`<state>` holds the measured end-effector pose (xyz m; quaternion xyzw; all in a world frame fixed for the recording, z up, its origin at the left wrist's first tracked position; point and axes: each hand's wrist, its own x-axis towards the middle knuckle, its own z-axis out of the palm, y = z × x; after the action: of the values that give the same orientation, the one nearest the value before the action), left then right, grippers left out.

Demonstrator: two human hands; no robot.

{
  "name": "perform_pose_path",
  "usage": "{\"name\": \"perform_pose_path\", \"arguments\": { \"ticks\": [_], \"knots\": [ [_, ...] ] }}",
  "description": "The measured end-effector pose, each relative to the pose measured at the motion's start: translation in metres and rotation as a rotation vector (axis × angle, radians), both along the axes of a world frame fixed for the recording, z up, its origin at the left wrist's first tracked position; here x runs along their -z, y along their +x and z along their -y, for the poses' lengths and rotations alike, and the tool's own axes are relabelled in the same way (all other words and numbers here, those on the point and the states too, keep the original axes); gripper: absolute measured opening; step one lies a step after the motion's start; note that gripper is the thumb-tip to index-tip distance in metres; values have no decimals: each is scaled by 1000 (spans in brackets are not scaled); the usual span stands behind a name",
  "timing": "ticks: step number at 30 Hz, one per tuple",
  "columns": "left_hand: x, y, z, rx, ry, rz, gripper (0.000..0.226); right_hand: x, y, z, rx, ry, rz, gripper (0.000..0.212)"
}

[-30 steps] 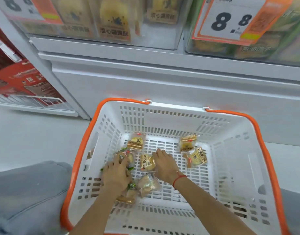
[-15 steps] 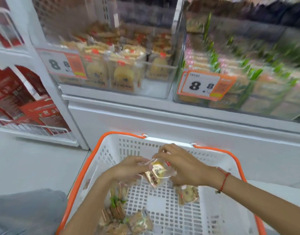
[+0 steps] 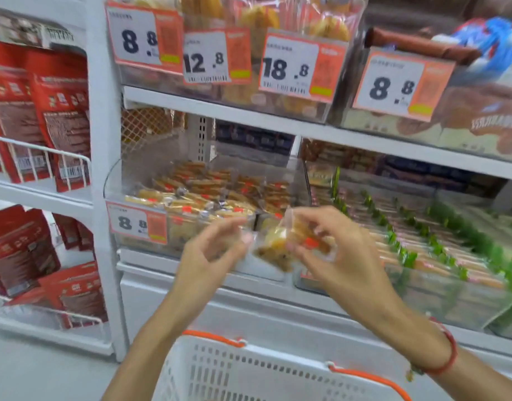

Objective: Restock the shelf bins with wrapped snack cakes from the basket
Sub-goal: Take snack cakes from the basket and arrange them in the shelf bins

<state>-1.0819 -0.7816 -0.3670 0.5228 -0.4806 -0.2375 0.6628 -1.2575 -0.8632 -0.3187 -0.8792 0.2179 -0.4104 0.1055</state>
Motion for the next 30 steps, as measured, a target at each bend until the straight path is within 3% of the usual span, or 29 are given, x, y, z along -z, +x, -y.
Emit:
{"name": "perform_pose_path", "arguments": {
  "ticks": [2,4,6,8,10,14,20,27,30],
  "knots": [
    [-10,24,15,-248,-37,331,25,-22,11,10,16,-132,34,39],
    [-10,48,29,-393,87,702,25,-39,24,23,71,-216,-1,36],
    [-5,63,38,-388,269,924,40,-50,40,37,140,-233,-144,34],
    [0,70,44,-370,342,1026,66,-55,56,50,208,-218,-351,35],
    [4,74,45,-377,327,1031,75,-56,71,62,260,-194,-536,34],
    [6,73,48,-390,304,1019,67,-45,91,79,338,-163,-740,37],
    [6,73,47,-384,281,1004,64,-19,105,89,353,-102,-784,30],
    [5,73,47,-369,322,990,62,-6,110,87,391,-198,-889,16],
    [5,74,48,-360,331,981,55,-11,108,87,378,-271,-951,24]
  ]
}}
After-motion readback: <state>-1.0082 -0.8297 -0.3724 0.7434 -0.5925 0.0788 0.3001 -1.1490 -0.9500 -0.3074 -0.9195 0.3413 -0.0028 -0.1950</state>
